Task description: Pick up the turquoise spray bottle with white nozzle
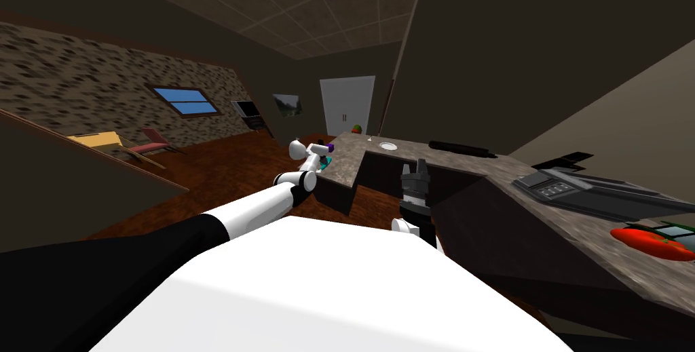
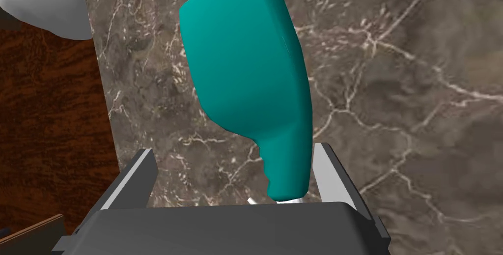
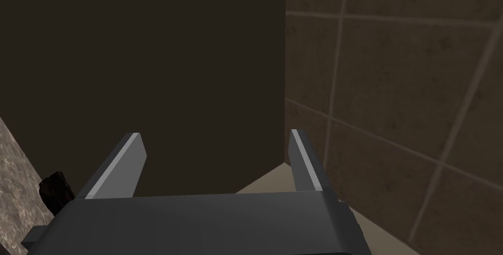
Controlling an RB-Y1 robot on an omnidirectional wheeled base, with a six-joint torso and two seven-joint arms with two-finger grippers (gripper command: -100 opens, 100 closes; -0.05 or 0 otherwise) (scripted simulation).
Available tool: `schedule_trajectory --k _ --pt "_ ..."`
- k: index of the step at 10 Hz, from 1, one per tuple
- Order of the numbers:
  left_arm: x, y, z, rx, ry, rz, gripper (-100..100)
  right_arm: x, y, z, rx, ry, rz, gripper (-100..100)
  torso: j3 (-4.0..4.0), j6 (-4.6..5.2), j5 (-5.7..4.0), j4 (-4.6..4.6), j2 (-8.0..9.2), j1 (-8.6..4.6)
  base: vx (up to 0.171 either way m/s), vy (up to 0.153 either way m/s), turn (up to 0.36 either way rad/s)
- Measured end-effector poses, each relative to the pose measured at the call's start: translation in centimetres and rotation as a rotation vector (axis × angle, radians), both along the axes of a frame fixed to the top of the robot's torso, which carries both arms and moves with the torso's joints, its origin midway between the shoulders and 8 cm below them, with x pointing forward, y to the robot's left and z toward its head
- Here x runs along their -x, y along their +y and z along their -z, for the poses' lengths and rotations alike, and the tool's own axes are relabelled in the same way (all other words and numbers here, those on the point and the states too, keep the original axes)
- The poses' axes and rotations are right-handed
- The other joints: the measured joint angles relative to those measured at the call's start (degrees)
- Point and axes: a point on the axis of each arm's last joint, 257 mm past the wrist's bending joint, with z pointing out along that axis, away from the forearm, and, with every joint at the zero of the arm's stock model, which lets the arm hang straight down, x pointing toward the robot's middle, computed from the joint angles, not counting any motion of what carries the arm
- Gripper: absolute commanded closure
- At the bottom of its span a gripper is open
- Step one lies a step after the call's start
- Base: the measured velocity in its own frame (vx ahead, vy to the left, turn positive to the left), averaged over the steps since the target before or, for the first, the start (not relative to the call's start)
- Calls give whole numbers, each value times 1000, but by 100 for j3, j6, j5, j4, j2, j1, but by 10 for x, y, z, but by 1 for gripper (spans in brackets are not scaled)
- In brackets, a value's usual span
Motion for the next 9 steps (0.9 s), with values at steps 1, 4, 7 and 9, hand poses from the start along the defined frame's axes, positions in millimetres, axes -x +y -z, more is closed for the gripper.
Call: schedule_trajectory --k 1,4,7,9 --pt "7 -2 8 13 27 -14 -100 0 0 0 0 0 0 0 0 -1 0 0 1 1 22 15 52" --pt "25 -15 22 45 104 -55 -100 0 0 0 0 0 0 0 1 0 0 1 1 3 19 15 31" --pt "40 -27 36 69 166 -91 -100 0 0 0 0 0 0 0 0 0 1 0 0 6 18 20 25" --pt "49 -32 41 77 198 -103 -100 0 0 0 0 0 0 0 1 -1 1 1 2 6 14 17 21"
